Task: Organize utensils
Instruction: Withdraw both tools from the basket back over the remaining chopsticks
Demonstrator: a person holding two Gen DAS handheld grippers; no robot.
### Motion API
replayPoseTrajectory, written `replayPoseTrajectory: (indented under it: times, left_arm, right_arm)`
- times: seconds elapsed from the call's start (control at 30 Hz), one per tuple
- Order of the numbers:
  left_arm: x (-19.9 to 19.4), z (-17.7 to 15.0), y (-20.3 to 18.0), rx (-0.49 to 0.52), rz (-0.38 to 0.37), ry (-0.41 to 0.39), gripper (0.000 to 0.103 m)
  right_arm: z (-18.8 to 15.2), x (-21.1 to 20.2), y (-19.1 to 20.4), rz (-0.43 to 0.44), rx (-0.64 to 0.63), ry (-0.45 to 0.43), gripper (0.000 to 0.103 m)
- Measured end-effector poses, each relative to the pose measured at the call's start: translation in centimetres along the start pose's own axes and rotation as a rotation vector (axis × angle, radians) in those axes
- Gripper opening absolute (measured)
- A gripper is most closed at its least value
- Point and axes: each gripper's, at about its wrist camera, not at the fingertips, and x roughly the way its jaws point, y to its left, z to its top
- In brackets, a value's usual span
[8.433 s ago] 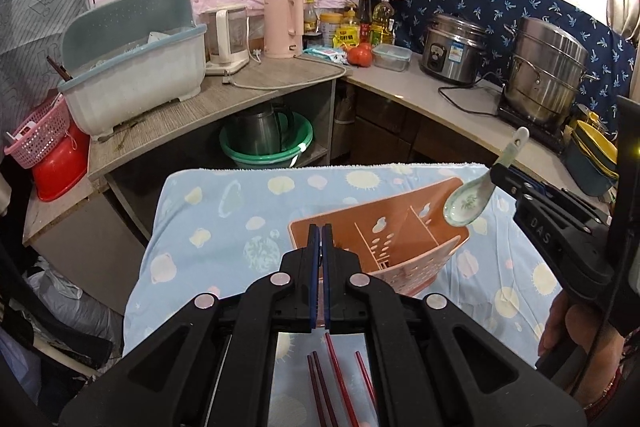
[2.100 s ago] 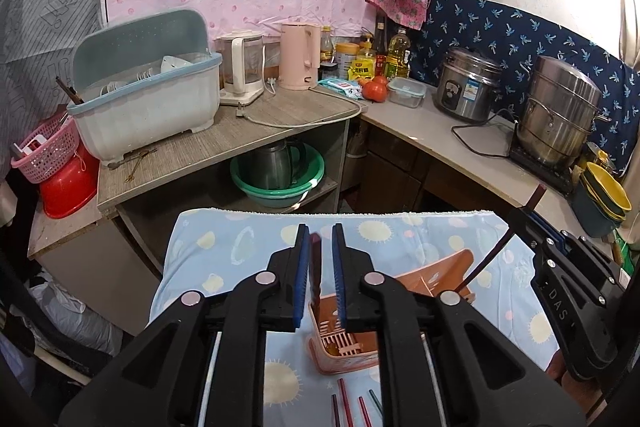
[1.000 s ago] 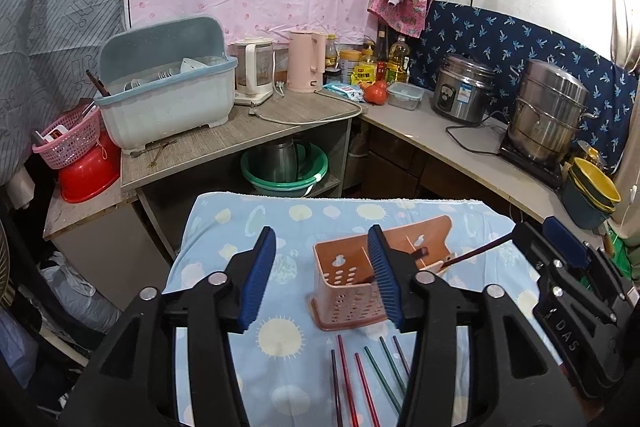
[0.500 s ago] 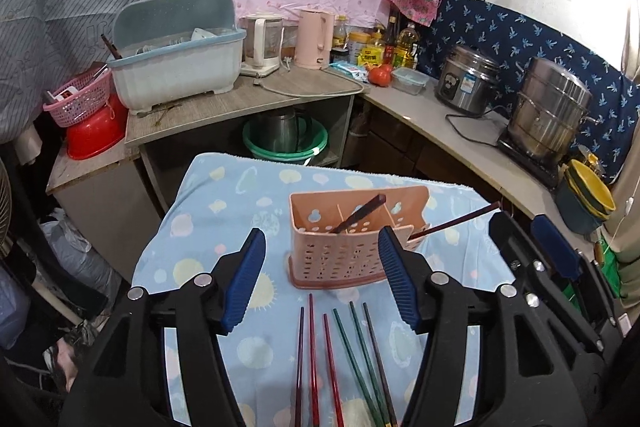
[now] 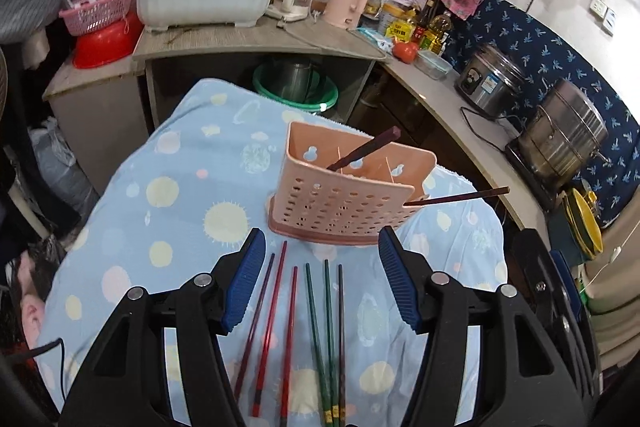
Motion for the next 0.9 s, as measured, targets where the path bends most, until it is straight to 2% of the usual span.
replayPoseTrajectory:
  times: [0.17,0.37,0.43,0.53,0.7,0.83,0.9]
  left_arm:
    - [1.3,-1.4,1.4,-0.176,-0.074,0.118,0.056]
    - [2.9,-2.9,1.9,-0.268,-0.111,0.213,0.055]
    - [3.3,-3.2,1.9,-0.279,-0.124,0.243,0.055]
    - [3.3,-3.4,1.8,-0.275,-0.118,0.243,0.055]
    - [3.7,-3.6,2.0,-0.302,-0.138,0.282,0.055]
    - [4.1,-4.0,2.0,-0.327,-0.157,0.318,0.055]
    - [4.1,-4.0,1.9,-0.309,-0.139,0.305,0.055]
  right_arm:
    - [-0.7,0.1,-0.7,0.008,0.045,0.001,0.058]
    - [-1.4,0.6,-1.4,0.017,0.101,0.030,0.058]
    - [-1.5,0.7,-1.6,0.019,0.116,0.037,0.058]
    - [-1.7,0.8,-1.7,0.028,0.143,0.047,0.058]
    - [-1.9,0.8,-2.0,0.043,0.174,0.041,0.062]
    - [-2.2,0.6,-2.1,0.035,0.210,0.026,0.066]
    - [-2.1,0.5,-2.0,0.014,0.195,0.030,0.067]
